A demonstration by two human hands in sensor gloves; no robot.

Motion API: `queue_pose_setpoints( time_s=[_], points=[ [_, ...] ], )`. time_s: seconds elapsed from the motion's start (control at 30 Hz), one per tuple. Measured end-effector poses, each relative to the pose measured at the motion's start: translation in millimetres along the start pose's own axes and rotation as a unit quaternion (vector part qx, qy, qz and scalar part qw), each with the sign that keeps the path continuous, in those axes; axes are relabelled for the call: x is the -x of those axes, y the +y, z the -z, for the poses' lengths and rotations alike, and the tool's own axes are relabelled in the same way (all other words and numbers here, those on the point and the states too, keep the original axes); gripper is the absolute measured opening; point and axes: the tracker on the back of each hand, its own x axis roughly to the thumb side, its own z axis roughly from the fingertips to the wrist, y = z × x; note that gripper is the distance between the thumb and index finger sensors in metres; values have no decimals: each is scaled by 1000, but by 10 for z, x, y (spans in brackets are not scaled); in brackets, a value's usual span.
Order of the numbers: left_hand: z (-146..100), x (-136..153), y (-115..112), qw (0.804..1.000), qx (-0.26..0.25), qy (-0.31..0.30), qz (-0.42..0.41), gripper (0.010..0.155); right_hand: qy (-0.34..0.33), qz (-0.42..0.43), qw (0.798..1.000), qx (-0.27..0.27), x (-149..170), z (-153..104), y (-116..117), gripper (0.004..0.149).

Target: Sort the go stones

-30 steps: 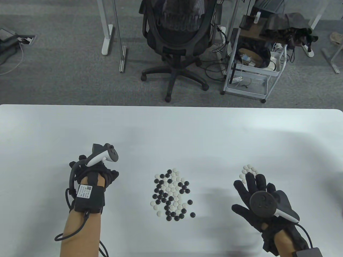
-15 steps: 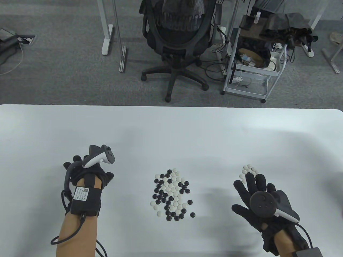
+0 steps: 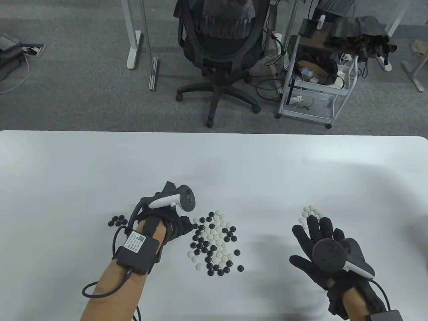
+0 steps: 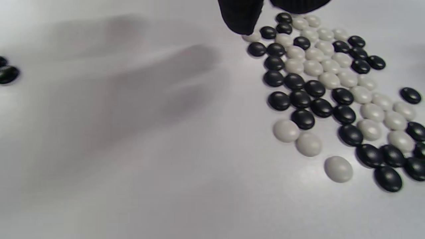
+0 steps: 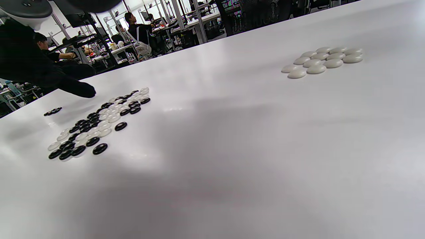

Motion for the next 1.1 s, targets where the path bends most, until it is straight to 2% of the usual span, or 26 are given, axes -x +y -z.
queue_pose_setpoints(
  time_s=[0.17,0.37,0.57,0.8,0.93,1.1],
  points=[
    [153,-138,-63,1000,8,-9,15,63,-1,1,1000,1,7,-9,-3,79],
    [142,5,-262,1000,14,-2,14,61,-3,3,1000,4,18,-18,-11,79],
    [-166,505,-466,999,6,52,-6,62,-2,0,1000,-2,23,-11,6,79],
    [-595,1415,-728,983,2,151,-105,61,-1,-1,1000,-3,24,-7,13,79],
    [-613,1648,-811,975,-11,172,-143,62,-1,-1,1000,-4,19,-1,17,79],
    [-545,1746,-787,968,-16,183,-170,63,-1,-2,1000,-2,14,-6,14,79]
  ],
)
